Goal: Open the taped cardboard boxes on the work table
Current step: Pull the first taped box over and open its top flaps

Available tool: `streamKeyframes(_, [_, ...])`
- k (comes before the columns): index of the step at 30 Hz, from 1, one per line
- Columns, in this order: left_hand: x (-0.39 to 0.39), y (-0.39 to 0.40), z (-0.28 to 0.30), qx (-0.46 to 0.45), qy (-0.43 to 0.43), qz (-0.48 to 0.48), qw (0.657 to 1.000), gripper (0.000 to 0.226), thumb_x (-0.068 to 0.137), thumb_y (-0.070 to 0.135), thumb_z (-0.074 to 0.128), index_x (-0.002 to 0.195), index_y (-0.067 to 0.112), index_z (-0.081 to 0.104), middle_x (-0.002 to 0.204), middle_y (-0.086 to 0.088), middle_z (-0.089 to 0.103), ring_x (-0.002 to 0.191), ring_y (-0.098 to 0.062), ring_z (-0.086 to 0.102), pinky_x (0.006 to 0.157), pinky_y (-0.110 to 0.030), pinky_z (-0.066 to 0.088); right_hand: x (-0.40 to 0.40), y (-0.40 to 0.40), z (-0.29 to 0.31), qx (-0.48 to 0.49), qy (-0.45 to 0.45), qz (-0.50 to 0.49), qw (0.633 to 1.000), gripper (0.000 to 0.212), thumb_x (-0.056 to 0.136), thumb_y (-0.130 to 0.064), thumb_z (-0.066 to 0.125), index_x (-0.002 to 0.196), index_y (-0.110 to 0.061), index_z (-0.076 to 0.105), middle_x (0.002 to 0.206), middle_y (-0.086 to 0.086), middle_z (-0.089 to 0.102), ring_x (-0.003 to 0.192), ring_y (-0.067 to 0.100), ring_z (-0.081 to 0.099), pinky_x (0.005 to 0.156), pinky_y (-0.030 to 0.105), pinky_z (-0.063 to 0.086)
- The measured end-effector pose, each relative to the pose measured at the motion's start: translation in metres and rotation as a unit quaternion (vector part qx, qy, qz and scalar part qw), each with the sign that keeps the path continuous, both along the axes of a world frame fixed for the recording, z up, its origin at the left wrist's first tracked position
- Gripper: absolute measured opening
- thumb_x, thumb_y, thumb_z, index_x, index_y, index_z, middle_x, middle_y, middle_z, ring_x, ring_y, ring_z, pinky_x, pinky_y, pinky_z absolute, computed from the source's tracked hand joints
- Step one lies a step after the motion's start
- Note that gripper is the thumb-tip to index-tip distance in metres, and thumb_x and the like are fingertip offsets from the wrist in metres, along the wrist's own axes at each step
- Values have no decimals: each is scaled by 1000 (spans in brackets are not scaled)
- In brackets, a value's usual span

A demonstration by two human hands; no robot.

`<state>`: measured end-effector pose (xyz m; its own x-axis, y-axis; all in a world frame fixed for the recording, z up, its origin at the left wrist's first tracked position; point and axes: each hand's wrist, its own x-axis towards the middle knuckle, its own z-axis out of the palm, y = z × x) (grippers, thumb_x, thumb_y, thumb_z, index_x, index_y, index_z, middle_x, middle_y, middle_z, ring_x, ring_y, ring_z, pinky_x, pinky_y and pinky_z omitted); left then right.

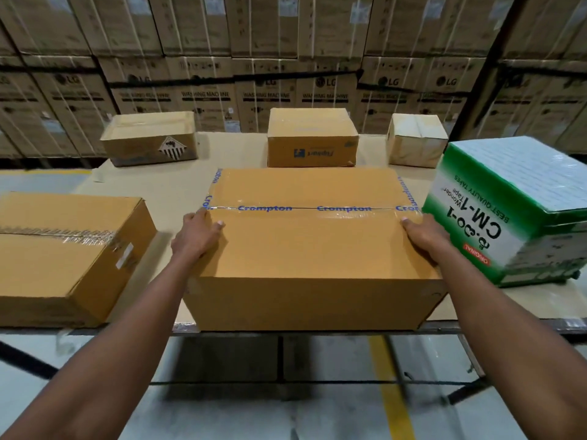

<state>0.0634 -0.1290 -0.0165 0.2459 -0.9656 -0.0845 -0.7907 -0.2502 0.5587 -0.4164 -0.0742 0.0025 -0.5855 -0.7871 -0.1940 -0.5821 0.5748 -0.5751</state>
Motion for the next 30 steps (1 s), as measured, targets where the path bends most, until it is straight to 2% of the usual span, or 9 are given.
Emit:
streamKeyframes(2, [4, -11, -2, 8, 34, 30, 999, 81, 91, 64, 52, 156, 26, 22, 154, -11, 43, 134, -40, 47, 104, -54, 41, -6, -8, 1, -14, -54, -9, 998, 70, 99, -58, 49, 146, -7, 40, 136, 20, 54, 120, 40, 54, 88, 44, 44])
streamKeyframes(4, [7, -18, -3, 18, 60, 68, 996, 84, 87, 70, 55, 150, 18, 34, 145, -14, 53, 128, -40, 52, 101, -51, 45, -10, -13, 3, -30, -111, -5, 993, 68, 96, -60, 54, 139, -8, 48, 121, 14, 59, 106, 36, 57, 85, 42, 46])
streamKeyframes(6, [9, -23, -5, 12, 73, 74, 995, 74, 82, 72, 57, 130, 15, 53, 128, -13, 63, 112, -37, 60, 94, -50, 51, -15, -15, 0, -41, -142, -2, 989, 69, 91, -63, 59, 137, -12, 52, 123, 11, 61, 107, 35, 58, 93, 47, 49])
streamKeyframes(9, [12, -23, -7, -15, 123, 74, 989, 61, 80, 67, 63, 118, 19, 62, 113, -6, 69, 99, -32, 65, 90, -50, 55, -32, -24, -20, -56, -163, -24, 985, 79, 78, -72, 62, 137, -20, 54, 128, 11, 63, 110, 36, 61, 96, 56, 51])
streamKeyframes(14, [20, -17, -3, -50, 220, 86, 970, 47, 73, 58, 72, 108, 25, 69, 102, 0, 74, 92, -26, 69, 89, -49, 57, -20, -9, -6, -125, -198, -41, 971, 71, 87, -55, 70, 143, -16, 50, 128, 10, 64, 107, 32, 63, 94, 46, 53])
streamKeyframes(17, [28, -18, 2, -99, 251, 88, 959, 55, 75, 52, 75, 123, 26, 67, 108, 9, 70, 100, -23, 67, 94, -46, 55, -14, -2, 10, -191, -229, -34, 954, 61, 95, -38, 68, 146, -12, 48, 124, 4, 61, 104, 25, 61, 82, 34, 49])
streamKeyframes(20, [23, -10, 7, -148, 299, 71, 940, 56, 82, 43, 75, 134, 30, 59, 117, 9, 69, 108, -18, 64, 95, -43, 53, -14, 6, 18, -267, -273, -23, 924, 49, 93, -31, 71, 139, -19, 58, 119, 5, 70, 97, 24, 69, 74, 33, 56])
streamKeyframes(24, [14, 6, -11, -192, 381, 87, 900, 65, 88, 23, 76, 145, 29, 47, 129, 5, 65, 116, -16, 63, 103, -42, 51, -20, 15, 10, -314, -337, -25, 887, 60, 88, -21, 78, 142, -18, 54, 124, 8, 71, 103, 25, 72, 83, 44, 62])
streamKeyframes(30, [7, 16, -14, -180, 362, 80, 911, 60, 85, 14, 79, 129, 36, 44, 138, -1, 58, 116, -21, 58, 100, -50, 50, -21, 23, -14, -293, -378, -68, 876, 60, 90, 3, 66, 142, -15, 43, 132, 10, 65, 115, 25, 66, 96, 46, 55])
